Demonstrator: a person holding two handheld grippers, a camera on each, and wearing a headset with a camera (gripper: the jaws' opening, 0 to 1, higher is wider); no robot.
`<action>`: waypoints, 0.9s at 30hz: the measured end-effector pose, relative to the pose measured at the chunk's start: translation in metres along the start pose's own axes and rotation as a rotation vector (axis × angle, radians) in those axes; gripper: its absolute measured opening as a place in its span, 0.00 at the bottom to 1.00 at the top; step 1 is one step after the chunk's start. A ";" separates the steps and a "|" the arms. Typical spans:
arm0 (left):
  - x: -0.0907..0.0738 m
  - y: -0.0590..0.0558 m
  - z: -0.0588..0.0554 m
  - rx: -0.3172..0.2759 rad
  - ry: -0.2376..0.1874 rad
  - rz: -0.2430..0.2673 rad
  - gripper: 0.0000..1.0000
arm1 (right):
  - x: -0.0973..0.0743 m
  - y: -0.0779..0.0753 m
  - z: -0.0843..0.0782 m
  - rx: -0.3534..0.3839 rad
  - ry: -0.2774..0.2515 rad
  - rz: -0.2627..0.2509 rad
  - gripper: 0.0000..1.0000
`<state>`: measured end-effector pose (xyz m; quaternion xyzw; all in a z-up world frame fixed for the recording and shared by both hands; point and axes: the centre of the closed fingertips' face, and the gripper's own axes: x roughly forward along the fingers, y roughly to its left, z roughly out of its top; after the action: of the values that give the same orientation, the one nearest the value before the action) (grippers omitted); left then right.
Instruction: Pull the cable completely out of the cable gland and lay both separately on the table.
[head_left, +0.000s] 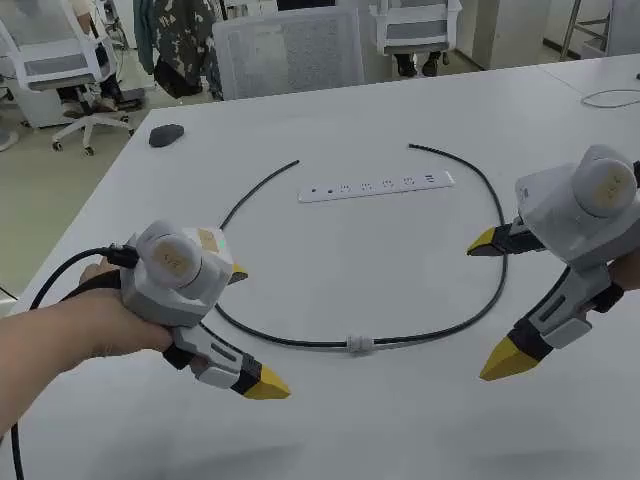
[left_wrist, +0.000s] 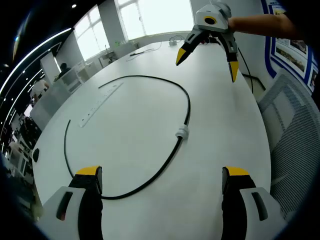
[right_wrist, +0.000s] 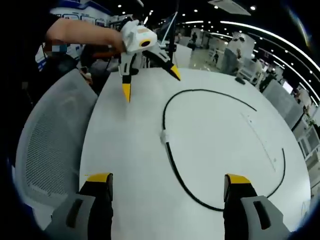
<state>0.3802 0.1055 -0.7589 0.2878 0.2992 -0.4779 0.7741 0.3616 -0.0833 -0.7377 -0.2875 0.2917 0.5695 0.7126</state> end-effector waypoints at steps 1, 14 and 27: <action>0.000 0.000 0.000 -0.002 0.000 0.001 1.00 | 0.000 0.000 0.001 0.003 -0.004 0.000 0.99; -0.003 0.003 -0.005 -0.031 0.004 0.019 1.00 | 0.004 -0.002 -0.001 0.001 0.002 0.009 0.99; -0.001 0.005 -0.005 -0.033 0.000 0.019 1.00 | 0.005 -0.006 -0.003 0.021 -0.001 0.014 0.99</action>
<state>0.3837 0.1115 -0.7603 0.2777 0.3045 -0.4655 0.7832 0.3682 -0.0832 -0.7433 -0.2776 0.2992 0.5715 0.7119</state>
